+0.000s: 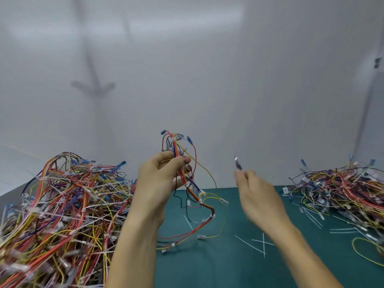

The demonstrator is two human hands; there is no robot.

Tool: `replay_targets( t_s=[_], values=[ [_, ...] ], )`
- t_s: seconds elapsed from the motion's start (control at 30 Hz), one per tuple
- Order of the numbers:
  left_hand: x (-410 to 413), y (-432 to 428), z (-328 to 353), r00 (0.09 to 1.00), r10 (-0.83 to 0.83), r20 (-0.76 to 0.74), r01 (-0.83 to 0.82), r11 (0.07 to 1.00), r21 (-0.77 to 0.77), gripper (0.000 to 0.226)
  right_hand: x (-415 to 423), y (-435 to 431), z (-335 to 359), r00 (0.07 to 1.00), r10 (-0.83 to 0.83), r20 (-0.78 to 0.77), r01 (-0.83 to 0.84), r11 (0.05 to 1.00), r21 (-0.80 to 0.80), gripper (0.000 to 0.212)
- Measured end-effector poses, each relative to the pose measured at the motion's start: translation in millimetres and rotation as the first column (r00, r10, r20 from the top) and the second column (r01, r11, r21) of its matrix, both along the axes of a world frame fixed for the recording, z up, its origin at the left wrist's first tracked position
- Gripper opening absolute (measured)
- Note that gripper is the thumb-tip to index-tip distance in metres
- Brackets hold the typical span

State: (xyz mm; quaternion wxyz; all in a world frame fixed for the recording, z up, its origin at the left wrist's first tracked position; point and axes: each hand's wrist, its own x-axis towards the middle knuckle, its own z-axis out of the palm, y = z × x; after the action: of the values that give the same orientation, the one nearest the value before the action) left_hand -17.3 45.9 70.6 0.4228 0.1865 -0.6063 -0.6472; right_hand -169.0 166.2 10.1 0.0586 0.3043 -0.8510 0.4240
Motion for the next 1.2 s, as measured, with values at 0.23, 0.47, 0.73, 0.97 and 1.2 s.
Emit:
replay_targets(
  t_s=[0.23, 0.47, 0.73, 0.97, 1.2],
  values=[
    [-4.4, 5.9, -1.1, 0.999, -0.034, 0.029, 0.037, 0.995, -0.094, 0.008, -29.2, -8.1, -91.0, 0.984, -0.053, -0.170, 0.151, 0.753, 0.640, 0.046],
    [-6.2, 6.5, -1.8, 0.999, -0.030, 0.020, 0.032, 0.993, -0.111, 0.008, -32.2, -9.8, -108.7, 0.963, -0.008, -0.269, 0.196, 0.704, 0.682, 0.036],
    [-13.8, 20.7, -1.6, 0.999, -0.054, 0.000, 0.053, 0.981, -0.185, 0.010, -25.0, -8.9, -99.4, 0.957, -0.032, -0.288, 0.223, 0.715, 0.662, 0.050],
    [-19.9, 27.1, -3.0, 0.994, -0.097, -0.049, 0.079, 0.956, -0.281, 0.013, -8.1, 1.3, 0.1, 0.977, 0.019, -0.213, -0.082, 0.952, -0.294, 0.018],
    [-20.5, 35.7, -0.4, 0.994, -0.106, 0.021, 0.102, 0.860, -0.500, 0.017, 37.2, 27.6, 61.2, 0.895, 0.412, -0.170, -0.436, 0.727, -0.530, 0.033]
  ],
)
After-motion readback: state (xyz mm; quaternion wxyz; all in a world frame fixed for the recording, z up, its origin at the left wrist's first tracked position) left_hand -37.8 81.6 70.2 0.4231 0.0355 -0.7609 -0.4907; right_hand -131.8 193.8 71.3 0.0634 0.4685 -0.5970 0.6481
